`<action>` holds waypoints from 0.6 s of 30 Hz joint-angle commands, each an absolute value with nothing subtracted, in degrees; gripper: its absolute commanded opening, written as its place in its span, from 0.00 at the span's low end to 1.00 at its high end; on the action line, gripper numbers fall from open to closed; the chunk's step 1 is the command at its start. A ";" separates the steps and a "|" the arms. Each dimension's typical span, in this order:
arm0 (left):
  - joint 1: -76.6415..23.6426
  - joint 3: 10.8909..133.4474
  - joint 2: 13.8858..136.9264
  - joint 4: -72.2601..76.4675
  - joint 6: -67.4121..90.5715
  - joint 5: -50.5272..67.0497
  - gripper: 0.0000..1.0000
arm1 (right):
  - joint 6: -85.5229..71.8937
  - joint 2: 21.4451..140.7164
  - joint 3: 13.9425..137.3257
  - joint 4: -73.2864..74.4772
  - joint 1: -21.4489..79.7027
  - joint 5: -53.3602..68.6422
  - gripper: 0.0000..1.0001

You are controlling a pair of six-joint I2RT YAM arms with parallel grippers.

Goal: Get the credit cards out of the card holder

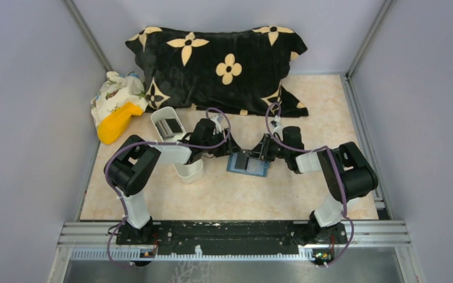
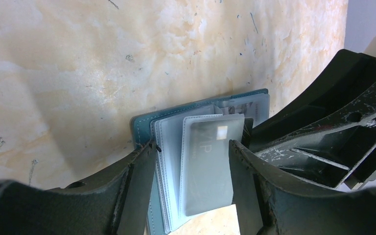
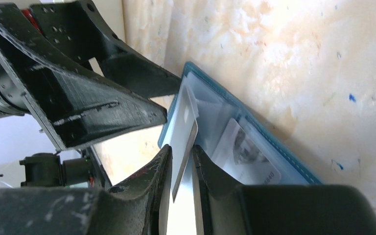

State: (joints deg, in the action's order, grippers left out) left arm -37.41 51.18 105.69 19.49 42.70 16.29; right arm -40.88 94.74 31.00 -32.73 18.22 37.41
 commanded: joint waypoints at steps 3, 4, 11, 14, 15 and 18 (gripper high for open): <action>-37.79 51.52 107.60 18.05 42.67 17.03 0.63 | -39.31 91.11 29.44 -33.52 17.57 38.06 0.22; -37.79 51.52 107.58 18.10 42.71 17.08 0.63 | -39.27 91.06 29.38 -33.45 17.52 37.98 0.22; -37.79 51.52 107.70 18.11 42.67 17.14 0.63 | -38.69 90.90 29.32 -32.40 17.34 37.71 0.15; -37.74 51.42 107.67 18.14 42.67 17.03 0.63 | -38.23 90.59 29.42 -31.41 17.09 37.71 0.11; -37.71 51.42 107.74 18.19 42.69 16.98 0.63 | -37.90 90.41 29.41 -30.97 16.98 37.66 0.10; -37.71 51.48 107.68 18.19 42.76 17.04 0.63 | -36.93 89.81 29.59 -28.97 16.57 37.12 0.06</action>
State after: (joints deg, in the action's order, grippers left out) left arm -37.41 51.27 105.89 19.73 42.85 16.58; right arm -39.11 93.23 29.58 -29.56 17.43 37.34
